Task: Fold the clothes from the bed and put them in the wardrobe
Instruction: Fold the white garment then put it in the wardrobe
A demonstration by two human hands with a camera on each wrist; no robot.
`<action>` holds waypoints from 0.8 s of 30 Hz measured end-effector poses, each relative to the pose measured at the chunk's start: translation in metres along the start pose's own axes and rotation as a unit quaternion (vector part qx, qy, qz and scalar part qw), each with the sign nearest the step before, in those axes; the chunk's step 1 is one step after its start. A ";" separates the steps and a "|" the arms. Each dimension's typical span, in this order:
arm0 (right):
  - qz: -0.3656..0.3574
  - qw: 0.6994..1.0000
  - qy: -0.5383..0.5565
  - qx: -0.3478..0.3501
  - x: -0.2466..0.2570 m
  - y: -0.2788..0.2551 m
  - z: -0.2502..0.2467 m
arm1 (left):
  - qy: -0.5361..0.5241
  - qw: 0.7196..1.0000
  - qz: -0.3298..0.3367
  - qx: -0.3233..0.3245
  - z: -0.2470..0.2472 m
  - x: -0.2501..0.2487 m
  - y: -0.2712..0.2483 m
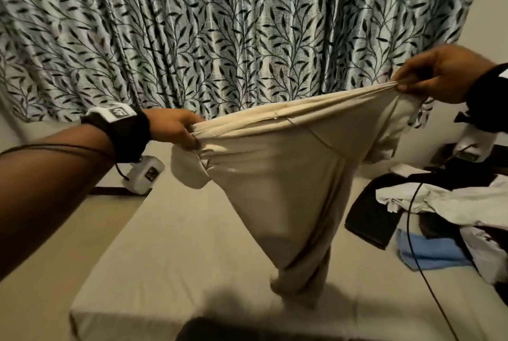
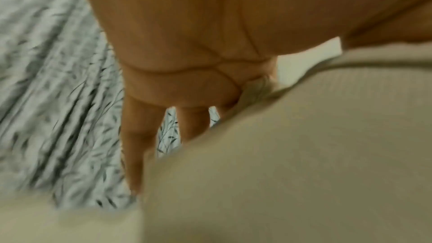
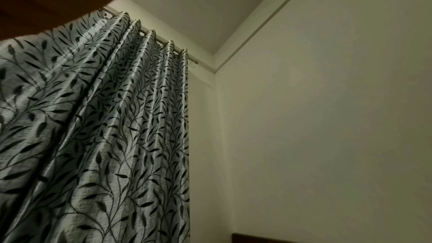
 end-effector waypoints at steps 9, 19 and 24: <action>0.008 0.998 -0.054 0.015 -0.021 -0.014 0.005 | -0.015 0.994 0.069 0.085 0.075 -0.026 -0.028; 0.011 0.995 -0.102 0.022 -0.021 -0.018 0.008 | 0.262 0.941 -0.010 -0.215 -0.040 -0.024 -0.034; 0.014 0.998 -0.053 0.014 -0.023 -0.019 0.014 | -0.412 0.861 0.145 -0.260 -0.042 0.009 -0.039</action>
Point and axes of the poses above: each hand's wrist, its own y-axis towards the middle knuckle, its own z-axis out of the palm, x = y × z, the point moved 10 cm from there along y, towards the middle knuckle, and after that the axes turned 1 degree about -z, right-handed, at the moved point
